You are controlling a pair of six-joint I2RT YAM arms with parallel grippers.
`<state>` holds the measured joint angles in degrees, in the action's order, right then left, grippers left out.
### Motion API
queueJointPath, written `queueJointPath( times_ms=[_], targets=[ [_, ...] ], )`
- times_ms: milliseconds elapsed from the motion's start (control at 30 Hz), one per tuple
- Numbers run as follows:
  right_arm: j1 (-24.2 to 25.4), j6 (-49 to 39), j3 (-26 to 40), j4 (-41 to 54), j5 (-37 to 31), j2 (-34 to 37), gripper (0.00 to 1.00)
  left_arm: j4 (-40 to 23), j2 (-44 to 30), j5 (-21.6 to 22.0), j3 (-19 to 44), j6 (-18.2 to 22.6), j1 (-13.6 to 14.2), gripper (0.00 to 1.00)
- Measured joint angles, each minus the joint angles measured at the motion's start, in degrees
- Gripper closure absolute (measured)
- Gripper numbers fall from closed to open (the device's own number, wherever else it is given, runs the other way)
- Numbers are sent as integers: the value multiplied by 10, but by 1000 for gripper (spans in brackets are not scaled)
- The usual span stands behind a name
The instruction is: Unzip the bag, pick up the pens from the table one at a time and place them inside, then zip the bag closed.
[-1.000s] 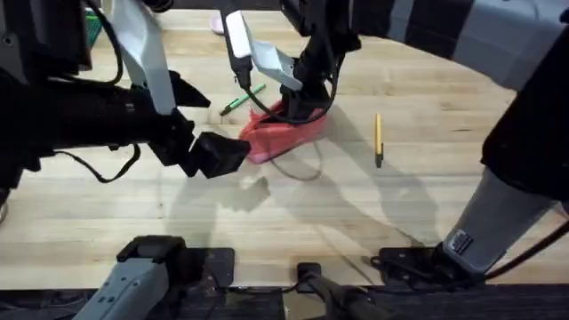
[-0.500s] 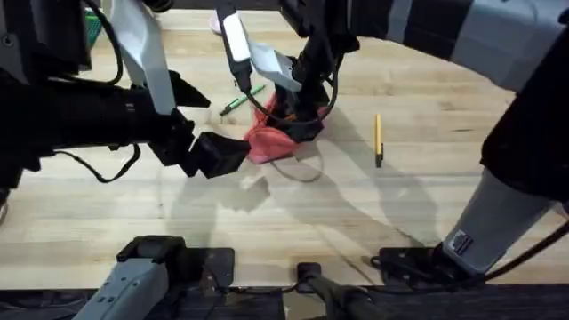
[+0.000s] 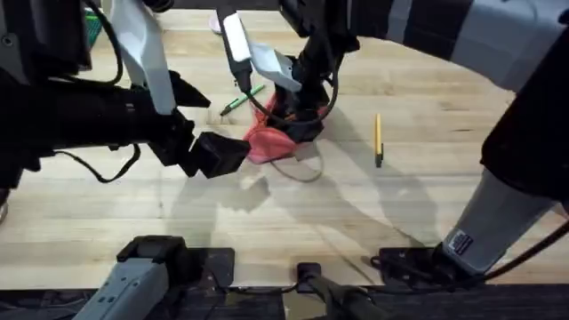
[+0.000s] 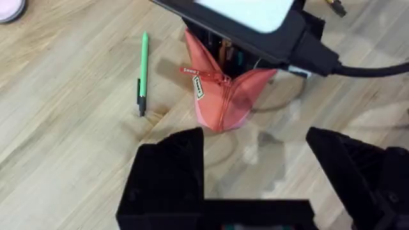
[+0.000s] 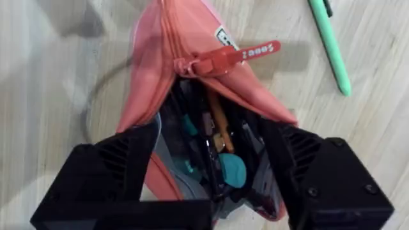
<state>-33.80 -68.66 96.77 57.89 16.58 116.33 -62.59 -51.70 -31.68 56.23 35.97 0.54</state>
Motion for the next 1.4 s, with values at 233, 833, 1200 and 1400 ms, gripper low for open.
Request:
queueJointPath(
  times_ms=[233, 833, 1200, 1400],
  targets=[
    [0, 0, 0, 0, 0, 0, 5, 0, 0, 0, 0, 0, 0, 5],
    [18, 116, 0, 16, 1, -136, 5, 4, 0, 0, 0, 0, 0, 6],
    [87, 332, 0, 17, -18, -149, 5, 4, 0, 0, 0, 0, 0, 6],
    [115, 585, 0, 44, -120, -149, 6, 4, 0, 0, 0, 0, 0, 6]
  ],
)
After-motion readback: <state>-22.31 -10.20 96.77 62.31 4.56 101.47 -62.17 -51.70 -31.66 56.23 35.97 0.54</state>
